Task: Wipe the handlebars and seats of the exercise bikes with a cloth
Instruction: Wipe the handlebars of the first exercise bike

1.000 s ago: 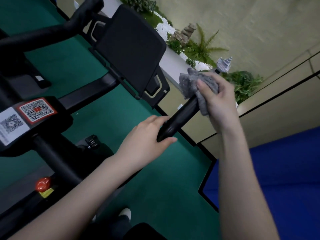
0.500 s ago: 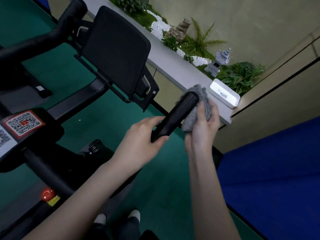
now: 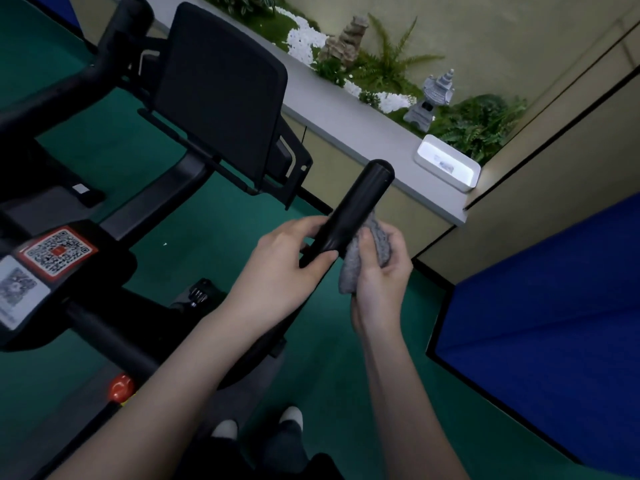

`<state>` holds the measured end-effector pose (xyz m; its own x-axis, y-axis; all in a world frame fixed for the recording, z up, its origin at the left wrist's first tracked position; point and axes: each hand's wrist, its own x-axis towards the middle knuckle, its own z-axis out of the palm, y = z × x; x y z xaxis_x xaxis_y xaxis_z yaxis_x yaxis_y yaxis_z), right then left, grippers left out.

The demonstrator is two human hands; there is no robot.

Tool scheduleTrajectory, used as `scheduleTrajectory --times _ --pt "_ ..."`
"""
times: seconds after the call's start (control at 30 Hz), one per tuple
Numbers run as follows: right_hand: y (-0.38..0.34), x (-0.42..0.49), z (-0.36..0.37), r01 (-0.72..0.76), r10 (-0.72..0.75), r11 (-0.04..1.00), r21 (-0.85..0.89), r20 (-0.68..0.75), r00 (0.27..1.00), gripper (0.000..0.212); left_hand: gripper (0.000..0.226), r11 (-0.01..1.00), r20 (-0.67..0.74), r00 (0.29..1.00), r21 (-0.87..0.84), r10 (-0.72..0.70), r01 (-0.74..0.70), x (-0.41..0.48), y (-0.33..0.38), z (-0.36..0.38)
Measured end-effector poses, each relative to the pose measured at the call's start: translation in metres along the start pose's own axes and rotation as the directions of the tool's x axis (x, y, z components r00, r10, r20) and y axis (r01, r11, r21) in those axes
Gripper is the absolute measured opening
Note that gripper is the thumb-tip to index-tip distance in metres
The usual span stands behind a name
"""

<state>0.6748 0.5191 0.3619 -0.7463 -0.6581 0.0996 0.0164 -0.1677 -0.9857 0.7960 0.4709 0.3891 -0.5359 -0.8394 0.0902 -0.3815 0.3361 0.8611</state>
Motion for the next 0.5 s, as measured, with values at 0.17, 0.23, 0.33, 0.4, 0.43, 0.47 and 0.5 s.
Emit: scheduleTrajectory --times 0.17,0.23,0.33,0.4,0.43,0.47,0.5 --pt "-0.001 -0.021 -0.008 -0.018 0.025 0.989 -0.146 0.051 0.998 0.008 0.041 0.998 0.015 0.999 0.056 0.029 -0.03 -0.006 -0.003 -0.008" --pt "-0.004 -0.028 -0.014 0.003 0.02 0.971 -0.237 0.096 0.995 0.006 0.04 0.995 0.008 0.999 0.083 0.054 -0.054 -0.007 -0.004 -0.012" --pt "-0.009 -0.038 -0.026 0.045 -0.017 0.934 -0.355 0.08 0.997 0.008 0.04 0.984 -0.005 0.993 0.136 0.115 -0.113 -0.01 -0.001 -0.018" --pt "-0.013 -0.044 -0.036 0.07 -0.057 0.908 -0.412 0.043 0.997 0.009 0.04 0.967 -0.006 0.984 0.189 0.178 -0.173 -0.014 0.004 -0.018" --pt "-0.015 -0.046 -0.041 0.077 -0.072 0.897 -0.435 0.027 0.997 0.01 0.04 0.957 -0.002 0.979 0.209 0.205 -0.201 -0.016 0.008 -0.017" --pt "-0.017 -0.048 -0.046 0.079 -0.081 0.89 -0.45 0.015 0.997 0.01 0.039 0.948 0.006 0.974 0.226 0.228 -0.224 -0.018 0.012 -0.015" --pt "-0.019 -0.049 -0.051 0.077 -0.084 0.884 -0.461 0.007 0.996 0.011 0.038 0.939 0.012 0.968 0.243 0.249 -0.244 -0.021 0.015 -0.014"
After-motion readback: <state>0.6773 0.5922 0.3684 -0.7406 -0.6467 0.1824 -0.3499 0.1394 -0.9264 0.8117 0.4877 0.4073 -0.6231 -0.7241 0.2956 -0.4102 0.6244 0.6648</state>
